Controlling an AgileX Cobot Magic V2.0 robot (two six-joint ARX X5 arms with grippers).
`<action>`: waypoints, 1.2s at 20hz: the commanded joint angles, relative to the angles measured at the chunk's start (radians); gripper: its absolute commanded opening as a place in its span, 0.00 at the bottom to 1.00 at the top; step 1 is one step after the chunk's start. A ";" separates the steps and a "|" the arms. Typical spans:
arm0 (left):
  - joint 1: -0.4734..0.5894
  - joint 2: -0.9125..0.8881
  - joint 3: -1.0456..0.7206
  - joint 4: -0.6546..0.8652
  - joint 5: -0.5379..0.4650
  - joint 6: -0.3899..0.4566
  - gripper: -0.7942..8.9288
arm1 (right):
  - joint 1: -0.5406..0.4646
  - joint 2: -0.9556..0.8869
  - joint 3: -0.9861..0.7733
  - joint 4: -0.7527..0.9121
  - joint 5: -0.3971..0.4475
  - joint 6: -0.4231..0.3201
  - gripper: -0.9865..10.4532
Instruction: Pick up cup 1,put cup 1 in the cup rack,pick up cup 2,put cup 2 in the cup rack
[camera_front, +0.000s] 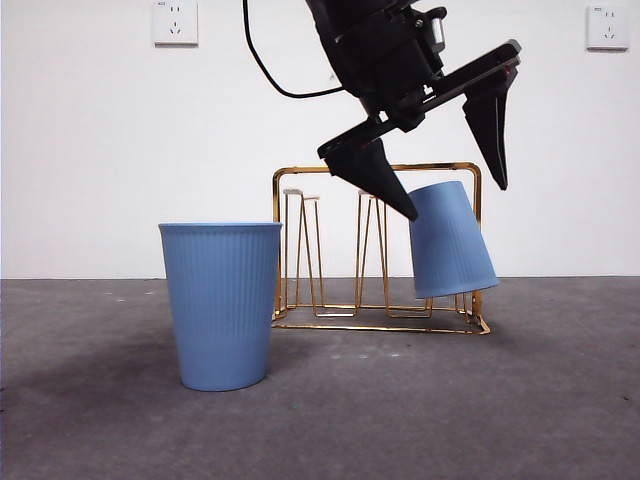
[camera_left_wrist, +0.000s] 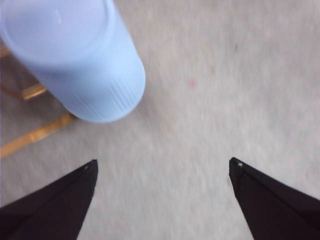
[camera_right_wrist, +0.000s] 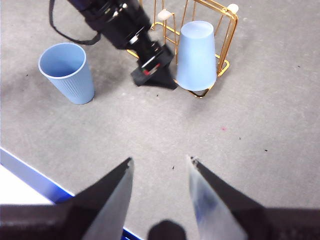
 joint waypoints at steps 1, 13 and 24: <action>-0.001 0.005 0.006 -0.035 0.016 -0.002 0.53 | 0.000 -0.002 -0.008 0.010 0.001 -0.006 0.25; -0.032 -0.462 0.006 -0.132 -0.063 0.126 0.53 | 0.000 0.101 -0.008 0.190 -0.185 0.040 0.25; -0.031 -0.832 0.005 -0.473 -0.391 0.191 0.53 | 0.071 0.647 -0.008 0.568 -0.412 0.161 0.44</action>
